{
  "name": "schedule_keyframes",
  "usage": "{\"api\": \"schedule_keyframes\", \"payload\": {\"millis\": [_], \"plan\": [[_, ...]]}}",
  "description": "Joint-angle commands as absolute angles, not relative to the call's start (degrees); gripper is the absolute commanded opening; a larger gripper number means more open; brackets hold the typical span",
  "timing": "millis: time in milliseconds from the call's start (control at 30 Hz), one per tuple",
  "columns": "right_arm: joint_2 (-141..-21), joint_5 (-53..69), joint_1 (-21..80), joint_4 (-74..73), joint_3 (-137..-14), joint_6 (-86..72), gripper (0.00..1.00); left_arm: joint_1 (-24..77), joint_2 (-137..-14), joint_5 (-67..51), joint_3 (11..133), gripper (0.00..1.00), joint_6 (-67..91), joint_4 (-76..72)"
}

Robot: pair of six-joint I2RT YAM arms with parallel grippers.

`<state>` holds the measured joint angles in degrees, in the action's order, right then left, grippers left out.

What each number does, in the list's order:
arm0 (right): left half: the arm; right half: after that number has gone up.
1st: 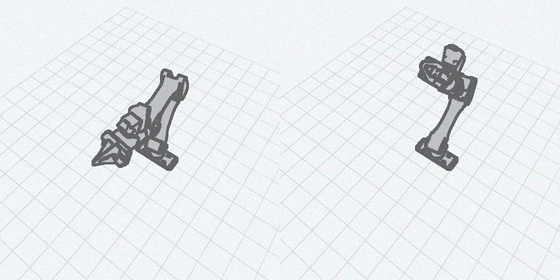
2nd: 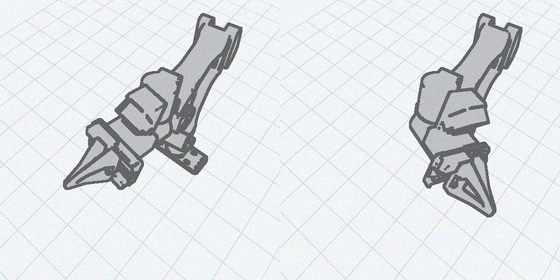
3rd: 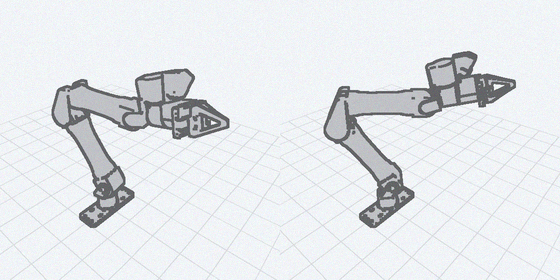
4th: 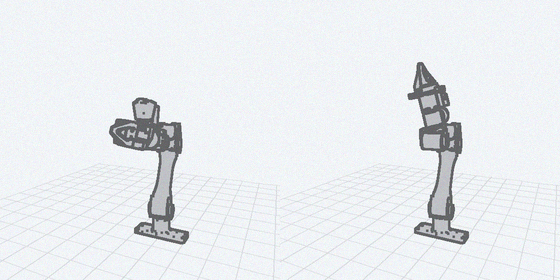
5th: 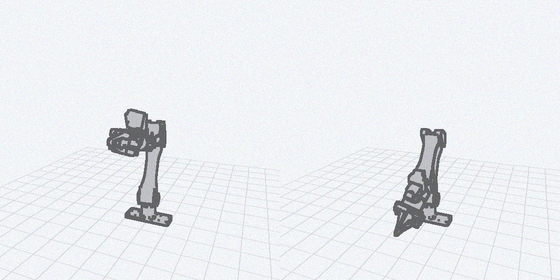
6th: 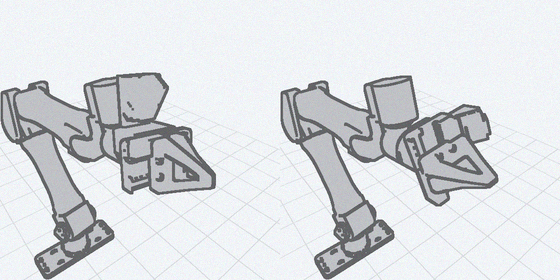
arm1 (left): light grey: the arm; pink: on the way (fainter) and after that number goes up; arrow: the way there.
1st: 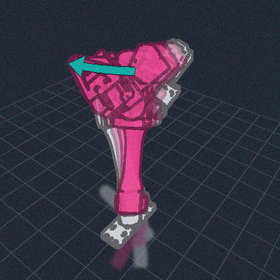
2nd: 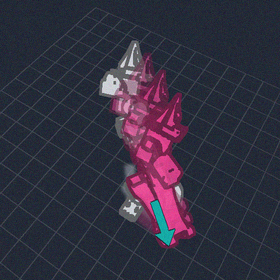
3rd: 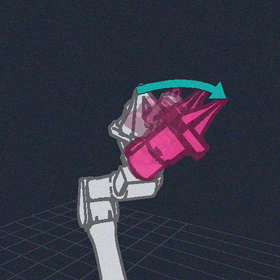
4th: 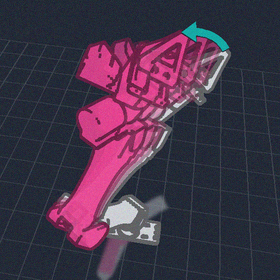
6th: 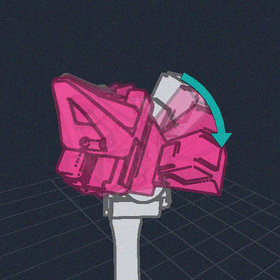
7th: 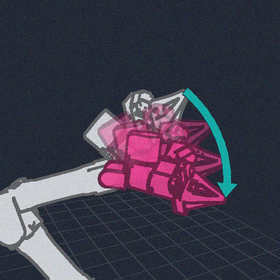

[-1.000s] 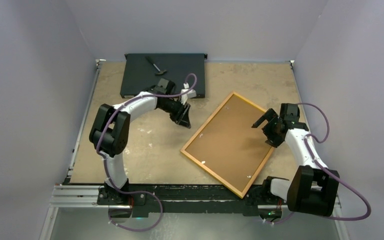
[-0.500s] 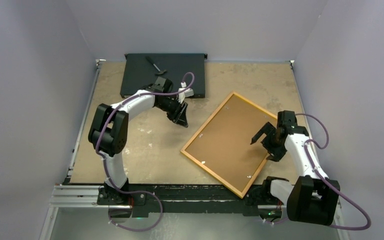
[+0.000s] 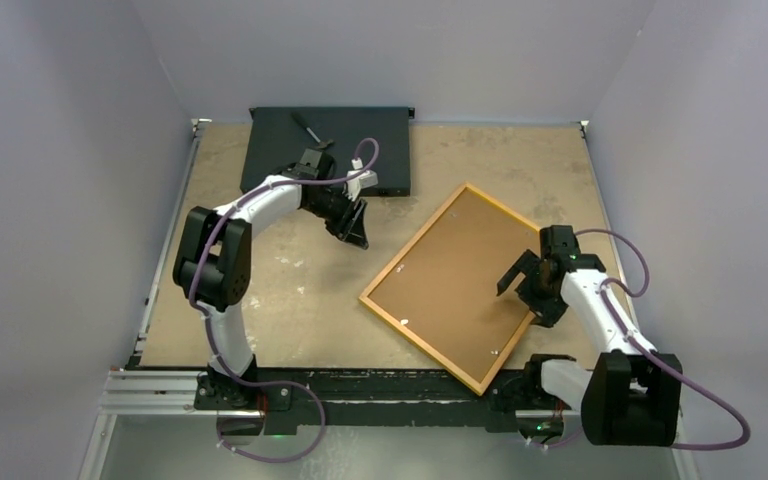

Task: Put the photo into the frame

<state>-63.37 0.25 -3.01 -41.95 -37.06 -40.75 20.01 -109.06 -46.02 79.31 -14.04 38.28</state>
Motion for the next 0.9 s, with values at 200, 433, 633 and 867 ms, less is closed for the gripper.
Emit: {"api": "schedule_keyframes", "payload": {"millis": [200,433,633,867], "plan": [[-67.2,2.1,3.2,-33.6,-39.6,-48.1,0.99,19.7,-108.3,-45.9,80.1,0.37,-13.6,35.7],[-64.8,0.8,3.2,-37.6,-46.5,-48.1,0.99,19.7,-112.3,-45.4,78.3,0.34,-14.9,34.0],[-62.7,9.1,5.9,-27.0,-42.5,-51.4,0.99,20.0,-115.9,-49.7,76.7,0.31,-14.4,32.8],[-73.5,10.1,21.0,-5.1,-42.0,-59.4,0.89,20.1,-116.5,-53.6,74.8,0.26,-14.6,33.8]]}}
